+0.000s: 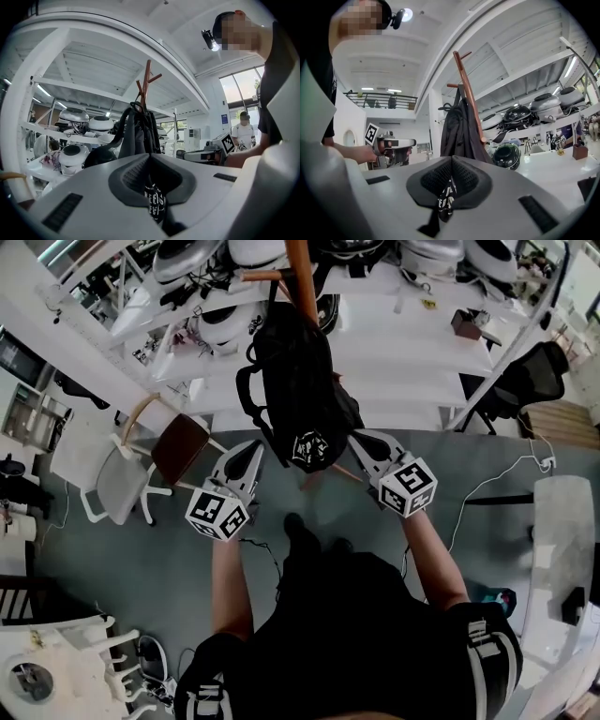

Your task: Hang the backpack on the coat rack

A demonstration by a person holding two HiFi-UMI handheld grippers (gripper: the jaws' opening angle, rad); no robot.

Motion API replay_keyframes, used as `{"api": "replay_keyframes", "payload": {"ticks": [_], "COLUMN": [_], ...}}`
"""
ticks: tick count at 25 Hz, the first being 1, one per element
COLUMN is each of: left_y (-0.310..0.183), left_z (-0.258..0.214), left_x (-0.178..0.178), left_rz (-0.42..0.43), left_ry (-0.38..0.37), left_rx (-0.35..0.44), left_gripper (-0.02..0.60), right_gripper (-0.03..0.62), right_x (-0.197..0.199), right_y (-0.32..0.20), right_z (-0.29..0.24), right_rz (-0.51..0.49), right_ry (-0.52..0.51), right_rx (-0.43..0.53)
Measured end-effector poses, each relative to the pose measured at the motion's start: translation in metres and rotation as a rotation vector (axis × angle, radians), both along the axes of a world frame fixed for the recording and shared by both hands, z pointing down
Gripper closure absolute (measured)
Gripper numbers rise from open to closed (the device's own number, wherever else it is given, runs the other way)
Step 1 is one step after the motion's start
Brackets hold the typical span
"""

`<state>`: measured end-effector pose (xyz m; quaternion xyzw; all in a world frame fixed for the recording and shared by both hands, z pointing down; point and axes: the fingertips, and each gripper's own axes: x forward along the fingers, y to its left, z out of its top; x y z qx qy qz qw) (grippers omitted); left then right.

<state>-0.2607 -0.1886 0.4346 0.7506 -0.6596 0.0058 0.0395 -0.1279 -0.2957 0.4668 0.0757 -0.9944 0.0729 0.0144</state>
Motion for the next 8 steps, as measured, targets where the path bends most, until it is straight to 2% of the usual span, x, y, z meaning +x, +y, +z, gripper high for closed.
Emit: {"api": "replay_keyframes", "payload": {"ticks": [8], "left_y": [-0.005], "left_z": [0.003], "left_x": [0.016], "left_rz": [0.022], "left_ry": [-0.028], "left_rx": [-0.026], "left_gripper": [0.555], "right_gripper": [0.580], "right_x": [0.006], "right_y": [0.002], "right_z": [0.005], "right_rz": [0.002], "right_ry": [0.010], "right_rx": [-0.006]}}
